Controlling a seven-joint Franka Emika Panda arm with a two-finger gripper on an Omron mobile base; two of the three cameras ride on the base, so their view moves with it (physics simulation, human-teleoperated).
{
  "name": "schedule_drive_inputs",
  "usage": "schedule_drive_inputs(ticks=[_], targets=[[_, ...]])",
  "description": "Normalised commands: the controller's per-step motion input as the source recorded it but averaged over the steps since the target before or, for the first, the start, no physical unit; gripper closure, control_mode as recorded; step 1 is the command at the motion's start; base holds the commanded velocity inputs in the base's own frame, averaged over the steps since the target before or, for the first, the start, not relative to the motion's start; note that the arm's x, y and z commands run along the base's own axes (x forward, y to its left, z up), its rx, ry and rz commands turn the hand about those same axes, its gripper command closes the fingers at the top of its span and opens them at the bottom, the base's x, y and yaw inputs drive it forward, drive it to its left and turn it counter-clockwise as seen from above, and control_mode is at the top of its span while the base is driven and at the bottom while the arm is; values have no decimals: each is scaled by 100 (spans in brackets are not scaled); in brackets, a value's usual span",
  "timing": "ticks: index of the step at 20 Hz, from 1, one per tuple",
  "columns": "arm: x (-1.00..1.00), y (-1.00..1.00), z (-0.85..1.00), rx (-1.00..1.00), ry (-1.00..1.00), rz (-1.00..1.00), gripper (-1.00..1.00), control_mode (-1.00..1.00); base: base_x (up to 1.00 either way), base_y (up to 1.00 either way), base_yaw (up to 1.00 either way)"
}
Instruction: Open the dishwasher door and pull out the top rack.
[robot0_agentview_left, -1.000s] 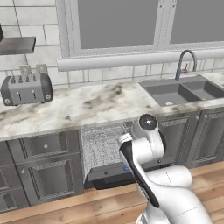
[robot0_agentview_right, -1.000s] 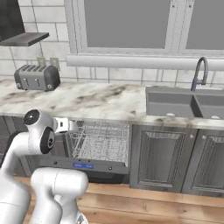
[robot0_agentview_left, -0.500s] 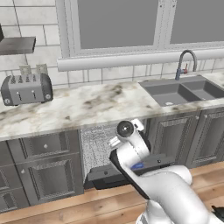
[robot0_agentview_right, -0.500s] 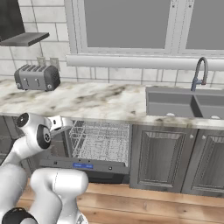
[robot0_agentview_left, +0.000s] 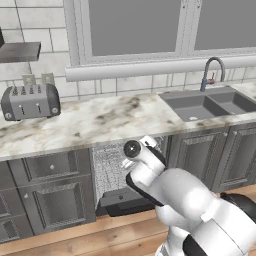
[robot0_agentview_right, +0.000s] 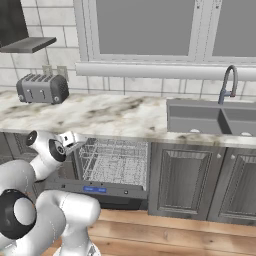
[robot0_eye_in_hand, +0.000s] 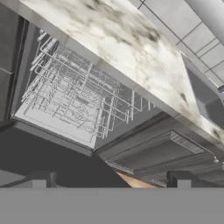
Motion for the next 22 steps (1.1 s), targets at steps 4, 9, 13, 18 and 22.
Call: schedule_drive_inputs(ticks=[4,9,13,18,22], targets=[[19,0,-22,-8,7,1,-100,-100,0,0,0],[23,0,-32,-9,1,3,-100,-100,0,0,0],[17,0,-44,-9,0,9,-100,-100,0,0,0],[21,0,-27,-6,0,9,-100,-100,0,0,0],[27,0,-14,-1,0,7,-100,-100,0,0,0]])
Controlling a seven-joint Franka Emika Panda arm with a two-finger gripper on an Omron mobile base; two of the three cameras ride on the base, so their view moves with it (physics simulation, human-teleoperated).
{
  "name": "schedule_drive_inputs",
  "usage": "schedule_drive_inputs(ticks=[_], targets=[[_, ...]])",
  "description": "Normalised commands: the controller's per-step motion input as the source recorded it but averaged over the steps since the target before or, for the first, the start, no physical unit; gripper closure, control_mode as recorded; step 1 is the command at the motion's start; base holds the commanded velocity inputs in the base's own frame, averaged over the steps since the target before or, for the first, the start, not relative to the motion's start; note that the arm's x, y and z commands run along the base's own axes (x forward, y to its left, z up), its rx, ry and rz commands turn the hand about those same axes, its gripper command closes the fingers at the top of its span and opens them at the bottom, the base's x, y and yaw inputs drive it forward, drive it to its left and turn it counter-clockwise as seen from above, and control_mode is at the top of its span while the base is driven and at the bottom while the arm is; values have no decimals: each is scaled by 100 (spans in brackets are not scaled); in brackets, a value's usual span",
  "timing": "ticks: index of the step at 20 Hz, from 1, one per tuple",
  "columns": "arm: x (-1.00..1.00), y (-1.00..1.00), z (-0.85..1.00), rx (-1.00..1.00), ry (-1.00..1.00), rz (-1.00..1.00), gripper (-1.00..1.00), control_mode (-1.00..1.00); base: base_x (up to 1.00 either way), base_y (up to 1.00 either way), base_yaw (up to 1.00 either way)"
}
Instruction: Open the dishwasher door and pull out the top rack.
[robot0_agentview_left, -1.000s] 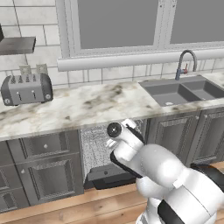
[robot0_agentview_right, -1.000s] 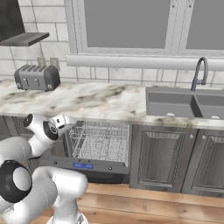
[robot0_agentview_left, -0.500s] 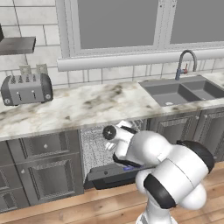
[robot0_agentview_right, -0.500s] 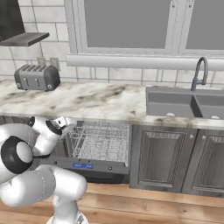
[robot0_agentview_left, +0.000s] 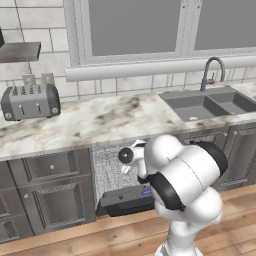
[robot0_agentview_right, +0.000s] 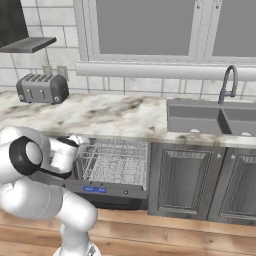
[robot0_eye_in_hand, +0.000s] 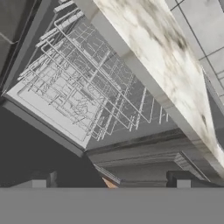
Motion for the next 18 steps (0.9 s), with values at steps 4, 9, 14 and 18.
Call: schedule_drive_inputs(ticks=[4,9,14,18], targets=[[30,0,-19,0,6,5,-100,-100,0,0,0],[19,0,-26,0,7,5,-100,-100,0,0,0],[8,2,-15,-5,0,7,-100,-100,0,0,0],[11,7,-10,-9,0,7,-100,-100,0,0,0]])
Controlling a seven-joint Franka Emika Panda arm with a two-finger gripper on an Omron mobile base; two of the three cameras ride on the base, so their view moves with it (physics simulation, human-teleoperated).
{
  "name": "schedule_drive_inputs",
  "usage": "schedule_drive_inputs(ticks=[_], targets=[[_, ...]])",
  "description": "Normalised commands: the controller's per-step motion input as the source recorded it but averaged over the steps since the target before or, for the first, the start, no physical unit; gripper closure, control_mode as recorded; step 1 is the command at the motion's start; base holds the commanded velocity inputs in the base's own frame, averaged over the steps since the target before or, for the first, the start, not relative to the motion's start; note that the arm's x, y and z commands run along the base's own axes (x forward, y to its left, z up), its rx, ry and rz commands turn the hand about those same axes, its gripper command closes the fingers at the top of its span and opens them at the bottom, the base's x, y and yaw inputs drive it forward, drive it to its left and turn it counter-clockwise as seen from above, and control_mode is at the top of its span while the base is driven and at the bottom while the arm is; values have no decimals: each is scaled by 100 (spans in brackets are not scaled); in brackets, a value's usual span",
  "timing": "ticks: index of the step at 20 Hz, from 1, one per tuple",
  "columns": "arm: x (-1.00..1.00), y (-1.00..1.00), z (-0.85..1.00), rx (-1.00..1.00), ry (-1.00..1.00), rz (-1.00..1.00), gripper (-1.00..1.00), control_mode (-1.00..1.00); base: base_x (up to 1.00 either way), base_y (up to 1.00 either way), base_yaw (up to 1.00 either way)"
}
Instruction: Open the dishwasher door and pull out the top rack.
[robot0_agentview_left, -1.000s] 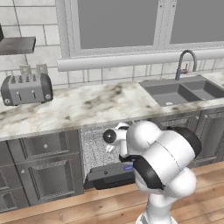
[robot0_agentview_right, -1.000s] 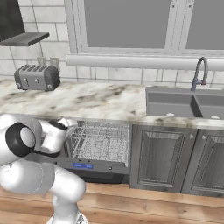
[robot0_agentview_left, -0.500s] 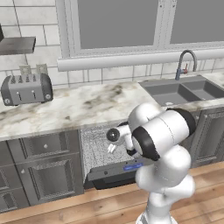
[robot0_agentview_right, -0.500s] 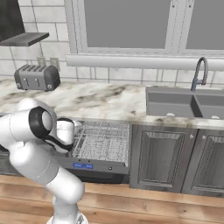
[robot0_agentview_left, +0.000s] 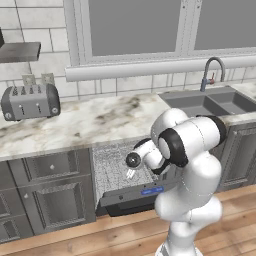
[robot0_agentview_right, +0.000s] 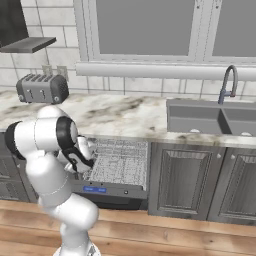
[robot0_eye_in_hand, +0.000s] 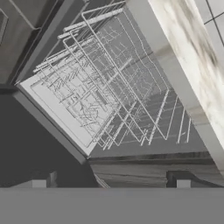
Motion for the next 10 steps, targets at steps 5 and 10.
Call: schedule_drive_inputs(ticks=[5,10], targets=[[14,10,-11,-9,0,5,-100,-100,0,0,0],[19,24,0,-9,0,3,-100,-100,0,0,0]])
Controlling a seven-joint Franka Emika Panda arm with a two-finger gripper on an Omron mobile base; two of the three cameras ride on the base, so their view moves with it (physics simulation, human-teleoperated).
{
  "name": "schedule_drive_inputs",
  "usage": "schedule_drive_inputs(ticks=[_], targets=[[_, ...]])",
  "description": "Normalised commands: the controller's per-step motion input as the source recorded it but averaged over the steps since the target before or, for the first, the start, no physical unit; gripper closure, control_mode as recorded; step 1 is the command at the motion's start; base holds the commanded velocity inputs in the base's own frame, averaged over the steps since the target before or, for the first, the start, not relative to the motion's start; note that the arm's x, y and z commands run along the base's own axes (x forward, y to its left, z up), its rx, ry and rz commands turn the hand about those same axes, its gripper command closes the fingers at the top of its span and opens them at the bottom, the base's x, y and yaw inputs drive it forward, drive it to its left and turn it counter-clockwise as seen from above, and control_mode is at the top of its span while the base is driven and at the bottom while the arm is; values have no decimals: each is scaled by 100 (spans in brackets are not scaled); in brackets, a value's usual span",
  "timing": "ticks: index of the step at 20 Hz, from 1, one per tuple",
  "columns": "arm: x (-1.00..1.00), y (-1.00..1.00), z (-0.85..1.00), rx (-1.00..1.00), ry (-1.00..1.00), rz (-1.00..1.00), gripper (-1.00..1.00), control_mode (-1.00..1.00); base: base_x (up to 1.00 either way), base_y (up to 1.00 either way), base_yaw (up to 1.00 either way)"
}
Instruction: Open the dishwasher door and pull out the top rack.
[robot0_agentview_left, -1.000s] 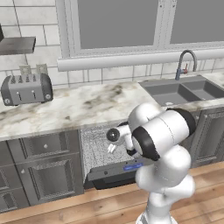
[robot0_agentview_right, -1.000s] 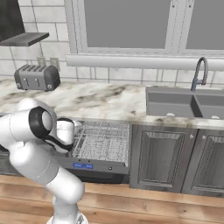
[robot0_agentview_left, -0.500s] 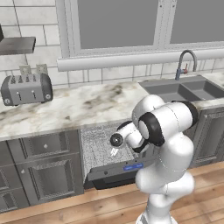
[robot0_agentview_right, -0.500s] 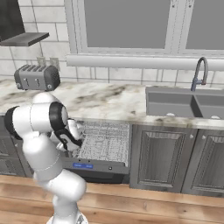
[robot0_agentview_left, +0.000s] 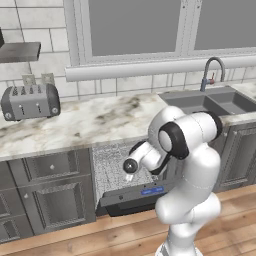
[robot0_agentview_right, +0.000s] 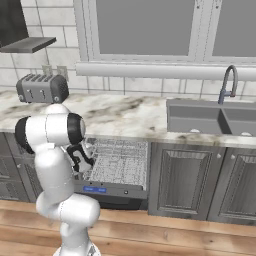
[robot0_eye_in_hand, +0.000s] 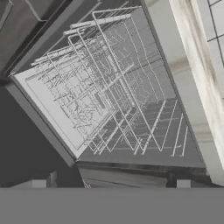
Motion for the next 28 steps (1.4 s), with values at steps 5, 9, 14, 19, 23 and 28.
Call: schedule_drive_inputs(ticks=[5,9,14,19,23,28], targets=[[27,30,0,-10,0,2,-100,-100,0,0,0],[37,26,0,-10,0,0,-100,-100,0,0,0],[43,19,-10,-12,0,0,-100,-100,0,0,0],[42,11,-26,-14,0,0,-100,-100,0,0,0],[34,6,-32,-16,0,0,-100,-100,0,0,0],[25,1,-21,-15,0,0,-100,-100,0,0,0]])
